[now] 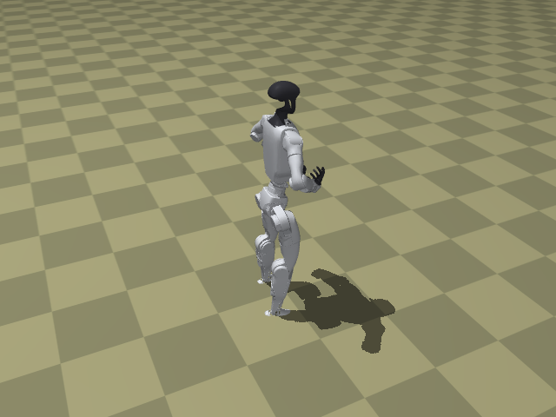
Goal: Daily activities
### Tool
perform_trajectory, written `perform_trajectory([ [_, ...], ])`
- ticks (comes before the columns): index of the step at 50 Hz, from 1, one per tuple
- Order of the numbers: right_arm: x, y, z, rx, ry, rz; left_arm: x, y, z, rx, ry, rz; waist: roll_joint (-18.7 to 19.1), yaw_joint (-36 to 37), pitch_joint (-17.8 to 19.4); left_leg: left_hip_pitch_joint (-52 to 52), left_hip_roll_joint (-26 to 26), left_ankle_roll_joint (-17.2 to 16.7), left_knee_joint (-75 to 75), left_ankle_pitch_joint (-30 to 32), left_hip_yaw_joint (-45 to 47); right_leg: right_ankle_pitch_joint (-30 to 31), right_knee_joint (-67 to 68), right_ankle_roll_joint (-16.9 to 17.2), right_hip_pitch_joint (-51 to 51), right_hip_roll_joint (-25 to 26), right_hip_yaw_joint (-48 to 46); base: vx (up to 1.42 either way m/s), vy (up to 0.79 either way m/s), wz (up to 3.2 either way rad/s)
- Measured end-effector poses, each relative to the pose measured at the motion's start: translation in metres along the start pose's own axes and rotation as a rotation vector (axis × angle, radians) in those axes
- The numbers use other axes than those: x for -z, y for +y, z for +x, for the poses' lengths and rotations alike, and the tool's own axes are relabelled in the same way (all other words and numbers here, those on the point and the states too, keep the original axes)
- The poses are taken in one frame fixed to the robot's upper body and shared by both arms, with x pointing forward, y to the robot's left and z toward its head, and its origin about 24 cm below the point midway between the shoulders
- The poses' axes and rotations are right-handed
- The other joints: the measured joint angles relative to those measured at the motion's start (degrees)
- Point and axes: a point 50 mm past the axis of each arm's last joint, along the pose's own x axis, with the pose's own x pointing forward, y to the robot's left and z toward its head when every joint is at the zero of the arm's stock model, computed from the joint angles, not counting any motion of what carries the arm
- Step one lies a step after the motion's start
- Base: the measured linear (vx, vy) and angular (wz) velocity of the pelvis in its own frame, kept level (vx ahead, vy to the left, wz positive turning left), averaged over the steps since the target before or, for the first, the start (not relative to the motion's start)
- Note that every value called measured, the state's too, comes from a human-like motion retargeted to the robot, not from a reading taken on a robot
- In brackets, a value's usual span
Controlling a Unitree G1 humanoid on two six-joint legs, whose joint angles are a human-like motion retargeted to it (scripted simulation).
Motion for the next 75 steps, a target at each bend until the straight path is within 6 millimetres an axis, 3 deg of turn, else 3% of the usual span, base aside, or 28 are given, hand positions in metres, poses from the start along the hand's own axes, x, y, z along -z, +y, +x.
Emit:
perform_trajectory([
  [3, 0.000, 0.000, 0.003, -0.013, 0.009, 0.015, 0.000, 0.005, 0.001, 0.007, 0.021, 0.035, 0.6, -0.1, 1.1, 2.5, 0.5, 3.0, 0.5, -2.9, 4.7, 1.3, -3.1, -0.3, 2.3, 0.6, 0.1, -0.02, -0.12, 0.17],
  [8, 0.003, 0.004, 0.006, -0.048, 0.030, 0.040, 0.002, 0.008, 0.003, 0.032, 0.060, 0.091, 1.4, 0.4, 2.0, 4.7, 0.4, 4.2, 0.7, -4.1, 4.9, 2.6, -5.9, -0.8, 4.8, 1.3, 0.2, -0.02, -0.04, 0.05],
  [27, 0.013, 0.006, -0.004, -0.135, 0.181, -0.007, -0.012, 0.007, 0.018, 0.169, 0.060, 0.270, 2.7, 1.7, 2.7, 6.0, -0.2, 4.8, 0.6, -4.7, 2.2, 2.6, -5.6, -2.5, 7.5, 1.0, -2.8, 0.00, 0.01, 0.09],
  [42, 0.002, 0.012, -0.007, -0.178, 0.156, -0.061, -0.015, 0.010, 0.020, 0.170, 0.047, 0.252, 3.0, 1.9, 5.2, 5.1, -0.8, 4.0, 2.2, -5.0, 1.8, 1.8, -5.2, -3.5, 8.8, 0.3, -7.3, -0.01, 0.00, 0.20],
  [45, -0.003, 0.013, -0.007, -0.192, 0.152, -0.081, -0.018, 0.007, 0.022, 0.181, 0.029, 0.229, 3.0, 1.8, 6.3, 2.9, -0.8, 4.1, 8.4, -8.2, 2.3, 1.6, -4.7, -3.8, 9.0, 0.0, -8.3, -0.02, 0.00, 0.29],
  [51, -0.018, 0.009, -0.009, -0.170, 0.140, -0.163, -0.014, 0.002, 0.015, 0.189, 0.037, 0.174, 4.2, 0.8, 7.8, -1.6, 2.2, 6.9, 32.9, -22.4, 7.2, 0.5, -2.6, -3.8, 9.8, 0.1, -10.0, 0.00, 0.09, 0.21],
  [56, -0.027, 0.003, -0.009, -0.087, 0.098, -0.234, -0.010, 0.002, 0.010, 0.131, 0.044, 0.133, 6.7, -0.2, 8.5, -2.3, 4.2, 7.8, 37.0, -27.8, 6.9, -1.5, 2.7, -3.4, 8.2, 0.6, -10.4, 0.00, 0.17, 0.00],
  [60, -0.031, -0.003, -0.007, -0.015, 0.061, -0.288, -0.008, 0.000, 0.015, 0.064, 0.022, 0.105, 6.8, -1.5, 9.8, 0.6, 0.8, 9.5, 32.9, -28.8, 7.5, -6.3, 17.2, -3.7, 3.0, -4.9, -10.1, 0.00, 0.21, 0.19],
  [65, -0.031, -0.002, 0.002, -0.014, 0.040, -0.307, -0.009, -0.008, 0.027, 0.029, -0.012, 0.096, 3.1, -3.9, 11.7, 4.8, -7.9, 10.9, 26.0, -26.6, 7.8, -10.6, 37.8, -3.2, -7.2, -14.8, -6.3, 0.01, 0.17, 0.53],
  [68, -0.033, 0.003, 0.009, -0.051, 0.020, -0.298, -0.013, -0.009, 0.031, 0.012, -0.037, 0.098, 1.1, -4.6, 11.7, 7.1, -12.2, 11.1, 18.9, -23.5, 7.2, -10.7, 38.7, -2.7, -11.9, -17.8, -5.2, 0.08, 0.12, 0.50],
  [70, -0.034, 0.007, 0.013, -0.079, 0.009, -0.290, -0.016, -0.008, 0.033, 0.001, -0.053, 0.096, 1.0, -4.5, 11.0, 9.3, -13.8, 10.9, 11.2, -19.8, 6.6, -9.2, 34.0, -2.3, -14.0, -17.7, -6.1, 0.12, 0.07, 0.33],
  [75, -0.033, 0.015, 0.018, -0.123, 0.005, -0.277, -0.018, -0.010, 0.034, 0.006, -0.075, 0.092, 0.4, -2.7, 9.4, 9.7, -15.0, 10.0, 6.7, -17.7, 5.1, -5.5, 22.9, -0.5, -16.9, -16.7, -8.2, 0.15, 0.00, 0.24],
])
